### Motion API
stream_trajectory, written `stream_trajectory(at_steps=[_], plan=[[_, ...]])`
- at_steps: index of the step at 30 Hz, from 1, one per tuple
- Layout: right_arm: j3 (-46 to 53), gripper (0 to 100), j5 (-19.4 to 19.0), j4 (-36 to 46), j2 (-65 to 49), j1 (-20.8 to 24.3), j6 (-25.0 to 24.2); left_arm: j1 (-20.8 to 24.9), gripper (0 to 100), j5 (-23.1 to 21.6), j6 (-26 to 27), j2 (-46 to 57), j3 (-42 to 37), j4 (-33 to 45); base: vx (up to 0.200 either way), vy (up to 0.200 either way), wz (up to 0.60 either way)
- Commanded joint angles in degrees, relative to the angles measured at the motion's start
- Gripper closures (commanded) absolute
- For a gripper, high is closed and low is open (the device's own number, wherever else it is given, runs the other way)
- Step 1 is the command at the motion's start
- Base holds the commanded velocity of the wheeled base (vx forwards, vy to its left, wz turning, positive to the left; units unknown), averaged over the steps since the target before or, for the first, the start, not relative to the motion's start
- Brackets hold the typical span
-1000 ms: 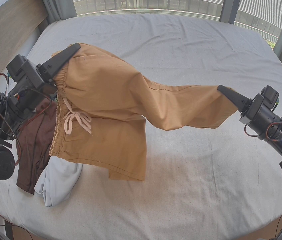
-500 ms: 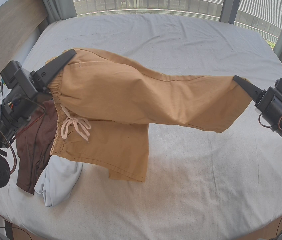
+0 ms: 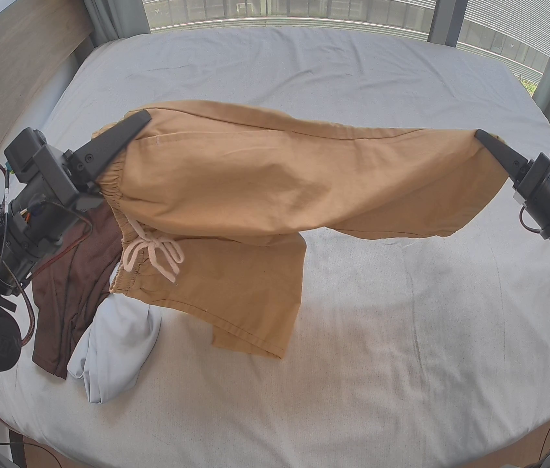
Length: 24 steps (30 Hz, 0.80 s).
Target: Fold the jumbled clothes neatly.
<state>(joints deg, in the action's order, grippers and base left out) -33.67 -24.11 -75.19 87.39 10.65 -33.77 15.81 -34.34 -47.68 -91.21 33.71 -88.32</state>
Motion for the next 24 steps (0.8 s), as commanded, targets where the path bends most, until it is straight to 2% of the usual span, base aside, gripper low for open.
stream_trajectory(at_steps=[1, 9, 15, 24], plan=[[-0.7, 100, -0.1, 0.1, -1.0, -0.8, 0.0, -0.1, 100, 0.1, 0.2, -0.9, -0.2, 0.0, 0.0, 0.0, 0.0], [-1.9, 100, -0.1, 5.4, -6.0, -0.3, 0.1, -0.1, 100, 0.3, 3.7, -3.7, -0.6, 0.0, 0.0, 0.0, 0.0], [-2.5, 100, -0.1, 6.1, -6.5, -0.6, 1.3, -0.3, 100, 0.4, 4.5, -5.7, -0.7, -0.1, 0.0, 0.0, 0.0], [-0.8, 100, 0.2, 6.1, -5.0, -0.3, 1.9, -3.9, 100, 0.2, 5.4, -6.5, -0.7, 0.0, 0.0, 0.0, 0.0]])
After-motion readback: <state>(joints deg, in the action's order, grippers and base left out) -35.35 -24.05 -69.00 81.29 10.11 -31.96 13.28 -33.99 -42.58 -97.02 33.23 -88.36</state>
